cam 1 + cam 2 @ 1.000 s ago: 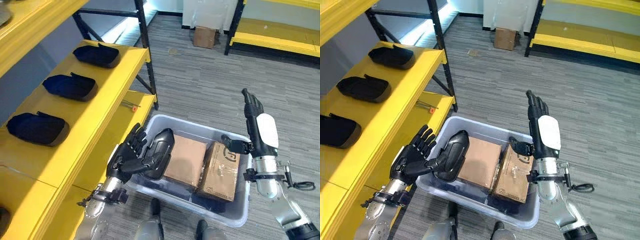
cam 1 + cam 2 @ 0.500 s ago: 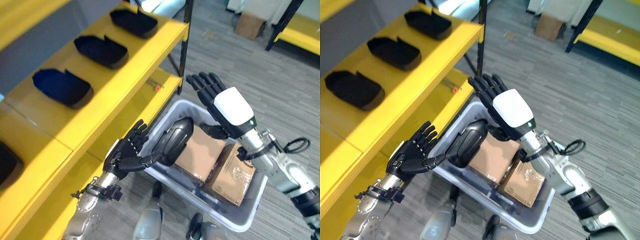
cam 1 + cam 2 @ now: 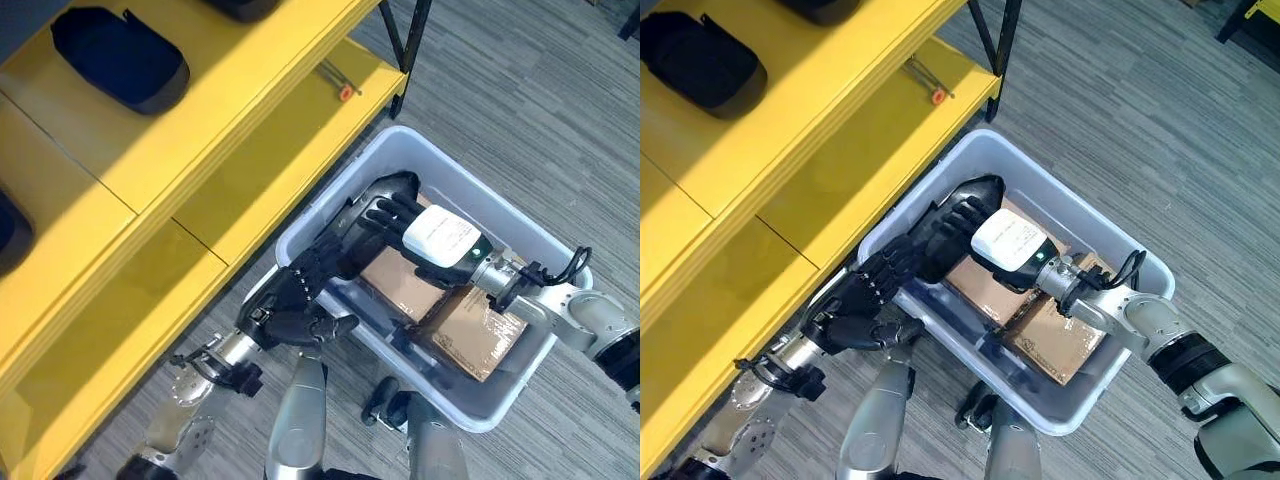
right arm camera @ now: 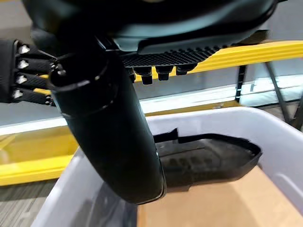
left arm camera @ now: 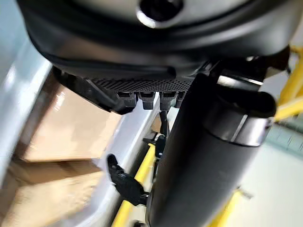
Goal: Move parts from the plastic box to the shelf.
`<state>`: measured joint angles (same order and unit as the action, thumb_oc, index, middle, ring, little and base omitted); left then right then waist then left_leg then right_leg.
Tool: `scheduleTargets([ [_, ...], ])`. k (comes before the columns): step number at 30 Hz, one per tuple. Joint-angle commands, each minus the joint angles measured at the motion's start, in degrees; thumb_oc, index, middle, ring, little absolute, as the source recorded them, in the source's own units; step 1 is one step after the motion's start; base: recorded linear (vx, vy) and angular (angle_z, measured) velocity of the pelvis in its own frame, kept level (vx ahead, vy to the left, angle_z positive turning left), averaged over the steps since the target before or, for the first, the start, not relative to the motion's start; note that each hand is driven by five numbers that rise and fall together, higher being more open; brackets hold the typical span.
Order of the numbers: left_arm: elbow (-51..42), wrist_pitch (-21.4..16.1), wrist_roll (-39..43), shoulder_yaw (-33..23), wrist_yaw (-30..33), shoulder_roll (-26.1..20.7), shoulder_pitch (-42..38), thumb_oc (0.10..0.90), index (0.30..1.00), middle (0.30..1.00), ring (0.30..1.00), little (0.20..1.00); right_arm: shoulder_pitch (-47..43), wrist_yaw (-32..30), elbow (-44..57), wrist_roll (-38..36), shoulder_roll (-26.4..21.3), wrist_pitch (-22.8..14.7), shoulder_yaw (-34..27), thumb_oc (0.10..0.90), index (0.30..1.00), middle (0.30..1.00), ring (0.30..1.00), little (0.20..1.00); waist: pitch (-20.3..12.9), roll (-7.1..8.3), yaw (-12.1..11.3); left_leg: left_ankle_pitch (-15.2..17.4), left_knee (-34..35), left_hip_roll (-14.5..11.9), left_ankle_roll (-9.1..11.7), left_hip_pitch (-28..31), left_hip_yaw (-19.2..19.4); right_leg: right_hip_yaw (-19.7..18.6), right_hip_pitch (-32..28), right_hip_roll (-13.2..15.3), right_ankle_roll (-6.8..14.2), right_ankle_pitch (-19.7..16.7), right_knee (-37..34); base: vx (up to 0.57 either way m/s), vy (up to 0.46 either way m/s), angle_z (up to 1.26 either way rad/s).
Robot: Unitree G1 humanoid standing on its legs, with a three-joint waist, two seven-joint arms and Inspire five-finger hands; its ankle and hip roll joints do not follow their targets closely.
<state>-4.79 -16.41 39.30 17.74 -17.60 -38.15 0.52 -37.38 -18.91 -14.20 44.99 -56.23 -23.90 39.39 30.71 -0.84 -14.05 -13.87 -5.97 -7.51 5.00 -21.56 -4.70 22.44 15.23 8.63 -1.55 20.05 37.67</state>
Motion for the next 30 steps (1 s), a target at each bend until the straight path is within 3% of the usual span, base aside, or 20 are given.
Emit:
scheduleTargets([
  [1, -7.4, -8.5, -0.7, -3.4, -0.2, 1.3, -0.9, 0.9, 1.0, 1.0, 1.0, 1.0, -8.1, -8.4, 1.1, -0.7, -1.5, 1.5, -2.4, 0.9, 1.0, 1.0, 1.0, 1.0, -0.9, -1.31, 0.7, 1.9, 0.0, -4.0, 1.3, -0.5, 1.1, -3.0, -0.3, -1.8, -0.1, -0.7, 2.2, -0.06, -0.059, 0.08],
  [7, -7.3, -5.4, -0.9, -1.8, -2.9, 0.2, -1.2, 0.9, 1.0, 1.0, 1.0, 1.0, -11.1, -9.9, -2.0, 0.7, -1.4, 2.2, -1.4, 0.9, 1.0, 1.0, 1.0, 1.0, -0.9, -1.17, 0.2, 0.8, 0.0, -4.8, 1.4, -3.6, 1.1, -2.7, 3.6, -2.7, -0.7, 0.7, 5.6, -0.05, -0.087, 0.08],
  [19, -7.4, -5.7, -1.6, 1.6, -1.9, -1.1, -2.8, 0.9, 1.0, 1.0, 1.0, 1.0, -18.3, -12.0, -8.3, 4.3, 2.1, 6.3, 3.0, 0.9, 1.0, 1.0, 1.0, 1.0, -0.9, -1.64, -1.1, -0.7, 0.0, -5.6, 1.6, -7.8, 0.7, -1.9, 7.9, -3.2, -1.3, 2.4, 9.4, -0.02, -0.061, 0.0],
  [21, -7.6, -5.5, -1.8, 1.7, -1.7, -1.0, -2.8, 0.9, 1.0, 1.0, 1.0, 1.0, -19.0, -11.9, -9.2, 4.9, 3.1, 7.5, 3.8, 0.9, 1.0, 1.0, 1.0, 1.0, -0.9, -1.01, -1.0, 0.3, -0.2, -4.8, 1.9, -7.5, 0.7, -2.4, 7.7, -2.6, -0.9, 3.8, 10.1, 0.08, -0.067, 0.04],
  [30, -8.2, -5.9, 0.1, 0.7, -3.0, -1.3, -3.3, 0.9, 1.0, 1.0, 1.0, 1.0, -22.8, -11.7, -12.9, 5.4, 5.2, 10.6, 5.3, 0.9, 1.0, 1.0, 1.0, 1.0, -0.9, -1.87, -2.3, 0.3, -1.6, -3.8, 1.4, -11.8, -0.2, -2.2, 12.4, -1.9, -1.1, 4.7, 13.9, 0.01, -0.037, 0.08],
])
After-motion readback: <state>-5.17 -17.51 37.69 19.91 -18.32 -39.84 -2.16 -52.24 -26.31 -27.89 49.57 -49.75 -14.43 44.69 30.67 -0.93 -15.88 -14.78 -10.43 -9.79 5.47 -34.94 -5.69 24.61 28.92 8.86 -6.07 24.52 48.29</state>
